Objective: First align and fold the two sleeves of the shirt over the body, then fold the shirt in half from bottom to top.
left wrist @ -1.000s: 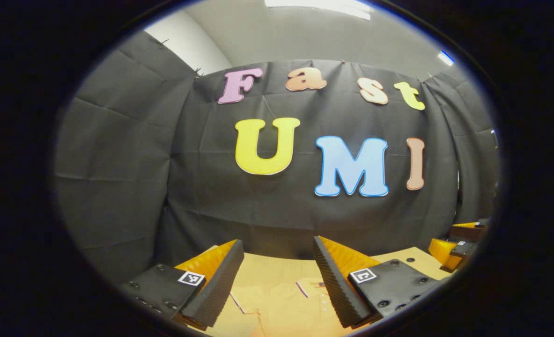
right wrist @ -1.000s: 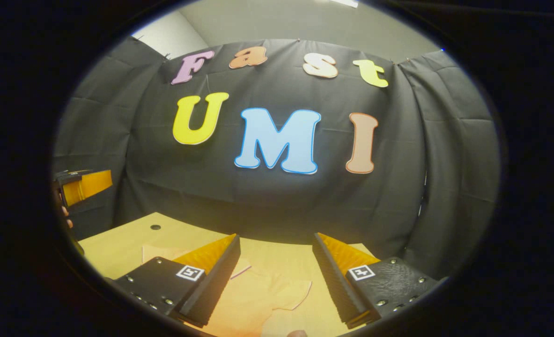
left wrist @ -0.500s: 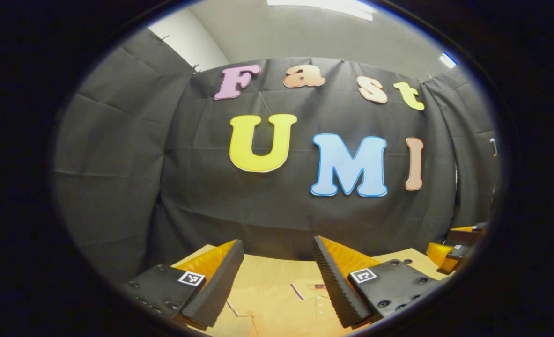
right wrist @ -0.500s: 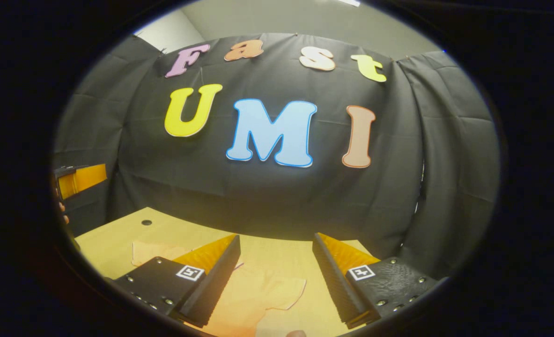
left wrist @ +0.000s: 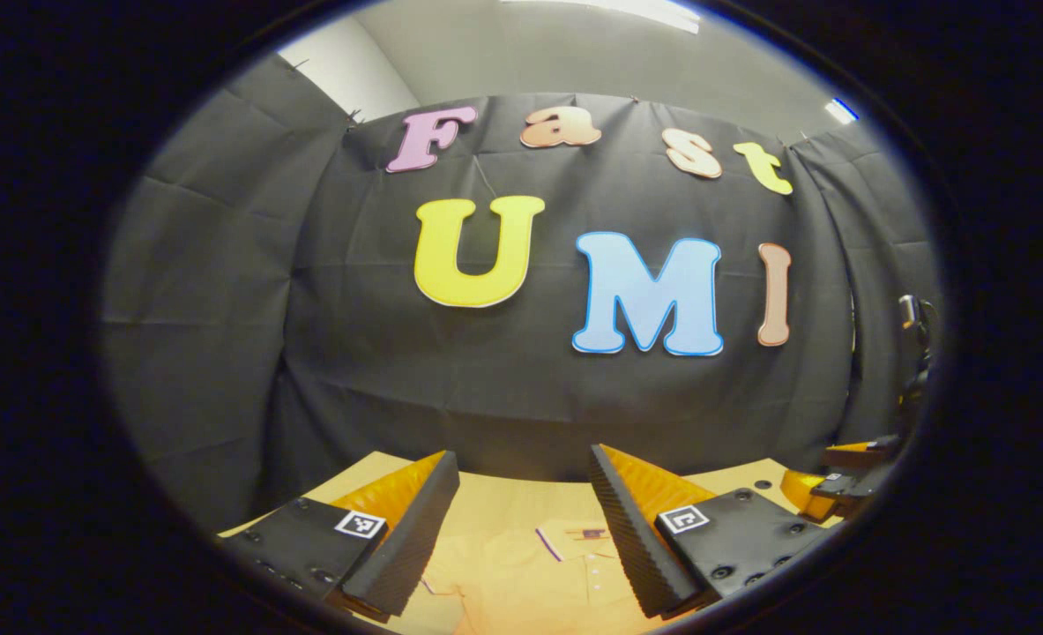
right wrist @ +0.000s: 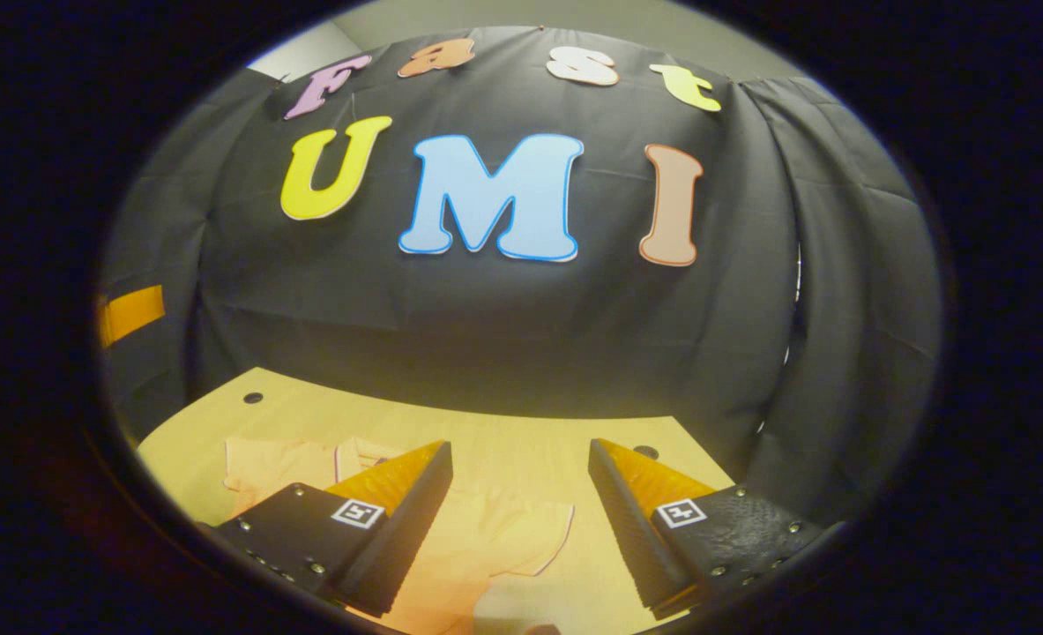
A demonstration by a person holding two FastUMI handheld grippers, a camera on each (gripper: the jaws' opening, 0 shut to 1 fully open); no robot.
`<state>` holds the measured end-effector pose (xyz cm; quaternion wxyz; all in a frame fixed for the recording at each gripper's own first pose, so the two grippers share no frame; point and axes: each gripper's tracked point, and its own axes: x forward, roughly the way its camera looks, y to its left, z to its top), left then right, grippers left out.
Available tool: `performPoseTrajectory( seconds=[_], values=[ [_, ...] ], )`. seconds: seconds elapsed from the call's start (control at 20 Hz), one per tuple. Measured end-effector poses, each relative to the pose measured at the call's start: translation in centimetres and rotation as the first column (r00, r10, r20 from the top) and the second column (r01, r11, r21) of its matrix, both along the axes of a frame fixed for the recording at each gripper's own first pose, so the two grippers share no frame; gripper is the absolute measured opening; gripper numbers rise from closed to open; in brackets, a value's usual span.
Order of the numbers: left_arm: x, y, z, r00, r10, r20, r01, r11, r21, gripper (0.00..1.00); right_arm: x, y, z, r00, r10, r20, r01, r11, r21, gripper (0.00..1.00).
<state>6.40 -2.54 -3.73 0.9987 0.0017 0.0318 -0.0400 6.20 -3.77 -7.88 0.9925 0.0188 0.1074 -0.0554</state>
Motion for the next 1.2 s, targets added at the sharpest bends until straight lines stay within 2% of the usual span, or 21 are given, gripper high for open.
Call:
performPoseTrajectory(
  seconds=[0.25, 0.4, 0.5, 0.6, 0.85, 1.2],
  values=[
    [2.0, 0.5, -1.3, 1.000, -0.016, -0.020, 0.016, 1.000, 0.013, 0.96, 2.6, -1.3, -3.2, 0.997, -0.053, -0.064, 0.054, 0.998, 0.011, 0.96],
    [3.0, 0.1, -1.6, 0.998, -0.059, -0.020, 0.059, 0.998, -0.003, 0.96, 4.3, -1.9, -5.2, 0.992, -0.084, -0.095, 0.089, 0.995, 0.044, 0.99],
    [3.9, -0.1, -2.4, 0.996, -0.086, -0.038, 0.087, 0.996, 0.014, 0.97, 5.6, -2.4, -6.9, 0.984, -0.117, -0.131, 0.125, 0.990, 0.060, 0.96],
    [4.6, -0.5, -2.6, 0.991, -0.126, -0.038, 0.126, 0.992, 0.010, 0.97, 6.9, -2.6, -9.0, 0.973, -0.137, -0.186, 0.152, 0.986, 0.071, 0.96],
    [6.0, 0.2, -3.2, 0.988, -0.151, -0.040, 0.152, 0.988, 0.016, 0.97, 7.8, -3.9, -14.4, 0.927, -0.189, -0.324, 0.216, 0.975, 0.051, 0.97],
    [6.0, 2.6, -4.7, 0.993, -0.092, -0.072, 0.092, 0.996, -0.007, 0.97, 8.6, -4.0, -19.4, 0.884, -0.177, -0.434, 0.224, 0.973, 0.060, 0.97]
  ],
)
